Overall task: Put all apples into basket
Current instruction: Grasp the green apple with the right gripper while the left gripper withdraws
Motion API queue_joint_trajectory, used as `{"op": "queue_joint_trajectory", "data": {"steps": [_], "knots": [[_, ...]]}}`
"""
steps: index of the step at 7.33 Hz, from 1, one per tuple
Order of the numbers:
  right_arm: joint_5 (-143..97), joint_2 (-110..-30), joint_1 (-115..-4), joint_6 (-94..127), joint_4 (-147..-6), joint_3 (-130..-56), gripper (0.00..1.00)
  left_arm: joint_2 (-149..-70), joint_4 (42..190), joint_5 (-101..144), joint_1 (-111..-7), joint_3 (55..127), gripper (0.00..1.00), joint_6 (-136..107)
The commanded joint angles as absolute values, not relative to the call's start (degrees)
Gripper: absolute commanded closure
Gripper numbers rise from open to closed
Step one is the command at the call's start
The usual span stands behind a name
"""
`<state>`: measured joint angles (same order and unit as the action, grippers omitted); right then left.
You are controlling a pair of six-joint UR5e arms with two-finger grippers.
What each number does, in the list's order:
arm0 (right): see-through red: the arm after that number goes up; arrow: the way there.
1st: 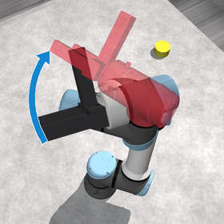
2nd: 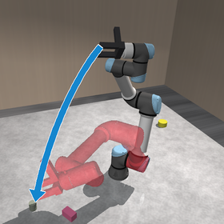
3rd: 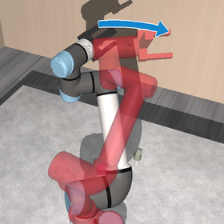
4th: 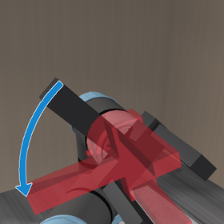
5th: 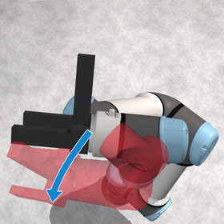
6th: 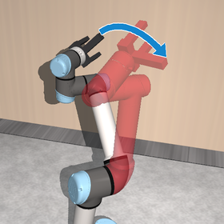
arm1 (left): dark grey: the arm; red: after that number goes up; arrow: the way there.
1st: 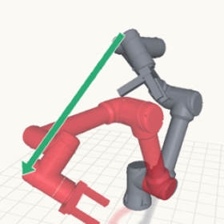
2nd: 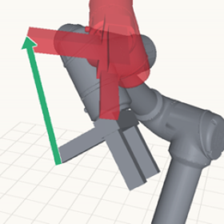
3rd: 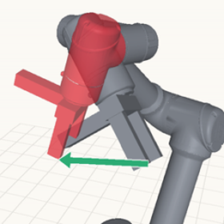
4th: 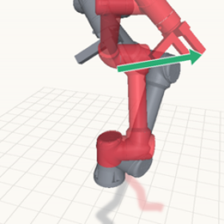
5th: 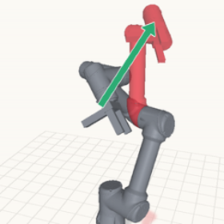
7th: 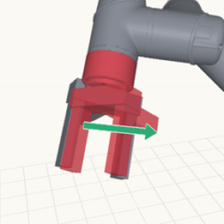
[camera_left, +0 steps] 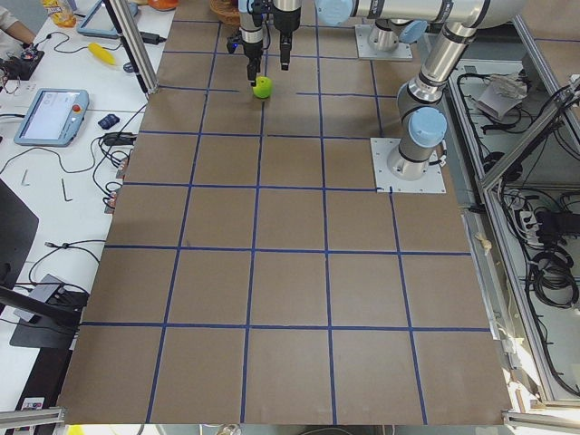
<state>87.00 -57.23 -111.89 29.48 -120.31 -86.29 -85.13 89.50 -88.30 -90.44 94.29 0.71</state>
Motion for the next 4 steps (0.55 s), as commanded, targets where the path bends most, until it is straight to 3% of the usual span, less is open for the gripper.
{"op": "queue_joint_trajectory", "data": {"steps": [1,4], "knots": [[87.5,-57.0,-112.1,29.8,-122.3,-89.2,0.0,-84.8,88.9,-88.2,-90.3,94.8,0.0,0.8],[87.4,-55.6,-112.1,30.2,-122.8,-89.7,0.0,-84.5,88.2,-88.2,-89.8,95.3,0.0,0.8]]}}
